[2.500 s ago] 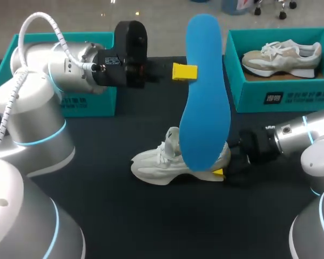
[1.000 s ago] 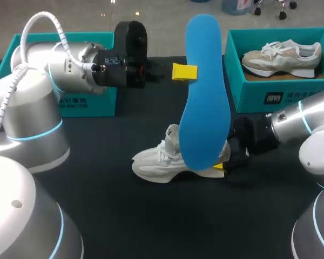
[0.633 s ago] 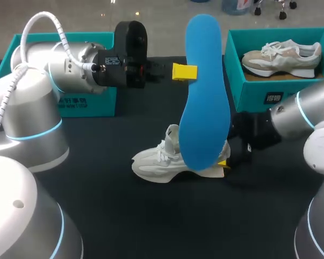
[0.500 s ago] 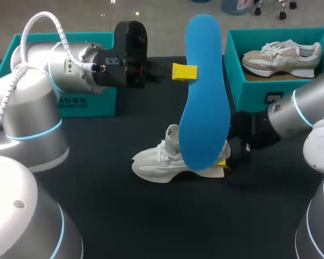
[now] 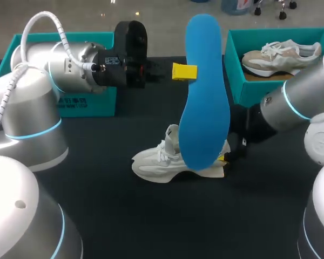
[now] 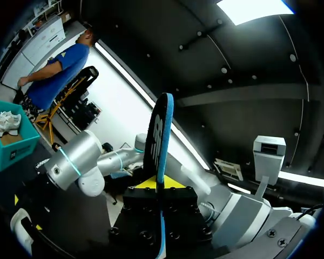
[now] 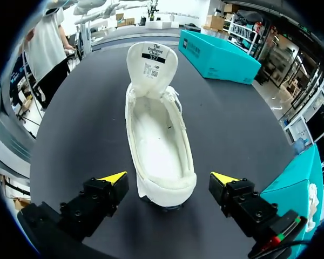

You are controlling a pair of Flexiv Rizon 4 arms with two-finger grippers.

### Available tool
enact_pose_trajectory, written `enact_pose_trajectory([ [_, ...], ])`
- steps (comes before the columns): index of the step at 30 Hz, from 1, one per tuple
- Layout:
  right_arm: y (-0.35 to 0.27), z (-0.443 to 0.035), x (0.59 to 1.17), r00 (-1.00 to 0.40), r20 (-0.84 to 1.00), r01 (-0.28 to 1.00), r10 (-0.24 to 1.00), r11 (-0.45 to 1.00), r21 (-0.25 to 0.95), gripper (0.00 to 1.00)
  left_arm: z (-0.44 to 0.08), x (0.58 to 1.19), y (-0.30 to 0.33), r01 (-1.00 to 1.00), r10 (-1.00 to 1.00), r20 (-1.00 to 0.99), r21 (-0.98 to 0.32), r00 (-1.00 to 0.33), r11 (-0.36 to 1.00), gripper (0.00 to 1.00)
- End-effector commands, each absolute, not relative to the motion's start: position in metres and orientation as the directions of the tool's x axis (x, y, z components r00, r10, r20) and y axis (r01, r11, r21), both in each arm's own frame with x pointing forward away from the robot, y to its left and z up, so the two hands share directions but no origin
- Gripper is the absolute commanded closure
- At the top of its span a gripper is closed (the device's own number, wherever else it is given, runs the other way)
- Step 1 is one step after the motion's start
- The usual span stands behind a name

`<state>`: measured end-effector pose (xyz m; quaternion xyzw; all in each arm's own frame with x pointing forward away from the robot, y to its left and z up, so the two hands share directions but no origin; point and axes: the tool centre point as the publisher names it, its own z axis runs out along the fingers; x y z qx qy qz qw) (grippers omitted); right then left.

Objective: Take the shoe out of the shoebox, open the shoe tongue, remove and reinsert the insole, then place the shoe into the shoebox

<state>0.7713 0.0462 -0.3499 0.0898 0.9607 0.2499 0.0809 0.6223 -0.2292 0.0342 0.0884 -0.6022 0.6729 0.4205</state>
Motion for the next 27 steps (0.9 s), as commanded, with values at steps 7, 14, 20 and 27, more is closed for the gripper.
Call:
enact_pose_trajectory([
  [7,0.056,-0.321,0.772,-0.983,-0.102,0.148,0.153,0.988,0.053,0.0,0.034,0.622,-0.23,-0.672,0.46,0.625,-0.736,-0.631,0.077,1.0],
  [14,0.054,-0.315,0.774,-0.987,-0.116,0.116,0.115,0.993,0.003,0.0,0.034,0.622,-0.23,-0.672,0.46,0.625,-0.736,-0.631,0.077,1.0],
  [20,0.053,-0.311,0.773,-0.988,-0.121,0.098,0.096,0.995,-0.006,0.0,0.034,0.622,-0.23,-0.672,0.46,0.625,-0.736,-0.631,0.077,1.0],
  [27,0.054,-0.31,0.771,-0.991,-0.126,0.054,0.053,0.999,-0.004,0.0,0.034,0.622,-0.23,-0.672,0.46,0.625,-0.736,-0.631,0.077,1.0],
])
